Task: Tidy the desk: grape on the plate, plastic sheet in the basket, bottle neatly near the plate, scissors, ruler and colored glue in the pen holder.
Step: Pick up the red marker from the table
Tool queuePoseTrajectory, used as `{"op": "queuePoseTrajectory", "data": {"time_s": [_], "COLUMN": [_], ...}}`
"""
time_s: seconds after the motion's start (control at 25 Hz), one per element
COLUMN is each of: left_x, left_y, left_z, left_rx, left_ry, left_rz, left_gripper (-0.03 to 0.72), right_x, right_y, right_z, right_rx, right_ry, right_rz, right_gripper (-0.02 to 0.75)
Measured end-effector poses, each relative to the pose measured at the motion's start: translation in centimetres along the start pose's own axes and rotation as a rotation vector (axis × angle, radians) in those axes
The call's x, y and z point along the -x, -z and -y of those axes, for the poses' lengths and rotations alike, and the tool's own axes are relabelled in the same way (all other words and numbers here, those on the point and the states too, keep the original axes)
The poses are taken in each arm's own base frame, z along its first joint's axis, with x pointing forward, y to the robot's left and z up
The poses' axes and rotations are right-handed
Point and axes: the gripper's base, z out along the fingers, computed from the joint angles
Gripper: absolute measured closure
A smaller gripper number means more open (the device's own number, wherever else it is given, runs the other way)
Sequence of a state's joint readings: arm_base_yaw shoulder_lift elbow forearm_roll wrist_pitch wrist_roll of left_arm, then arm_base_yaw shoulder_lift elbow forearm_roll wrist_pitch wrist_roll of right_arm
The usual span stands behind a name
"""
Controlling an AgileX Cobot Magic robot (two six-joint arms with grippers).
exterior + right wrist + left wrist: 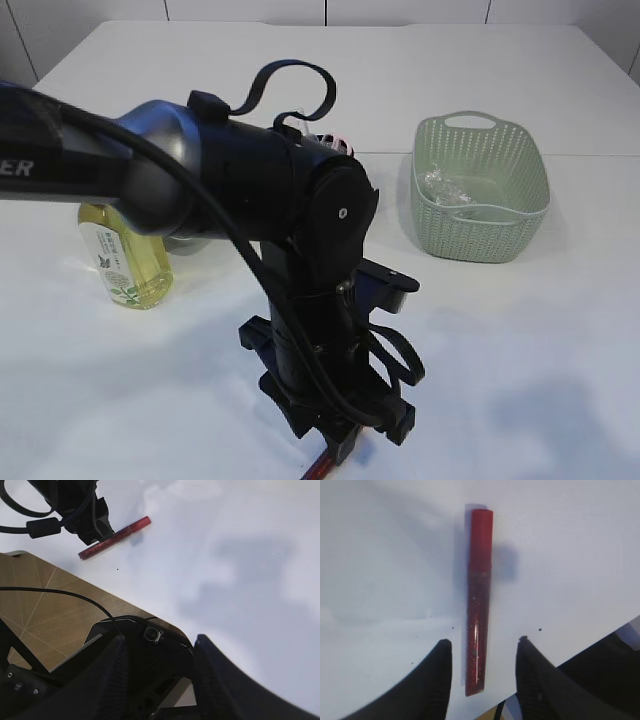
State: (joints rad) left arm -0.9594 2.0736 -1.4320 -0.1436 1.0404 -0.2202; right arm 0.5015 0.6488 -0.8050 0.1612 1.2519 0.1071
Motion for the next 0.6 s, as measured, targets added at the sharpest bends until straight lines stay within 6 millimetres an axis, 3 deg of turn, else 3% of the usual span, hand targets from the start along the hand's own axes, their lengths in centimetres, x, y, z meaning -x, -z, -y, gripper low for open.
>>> {"op": "queuePoseTrajectory", "data": {"time_s": [0.6], "left_x": [0.3], "left_y": [-3.1], "left_z": [-0.2], "left_rx": [0.01], "left_ry": [0.009], "left_rz": [-0.069], "left_gripper": [0.378], "right_x": [0.0], "right_y": [0.0], "right_z": [0.0], "right_rx": [0.0], "right_ry": [0.0], "right_rz": [0.0], "right_gripper": [0.393]}}
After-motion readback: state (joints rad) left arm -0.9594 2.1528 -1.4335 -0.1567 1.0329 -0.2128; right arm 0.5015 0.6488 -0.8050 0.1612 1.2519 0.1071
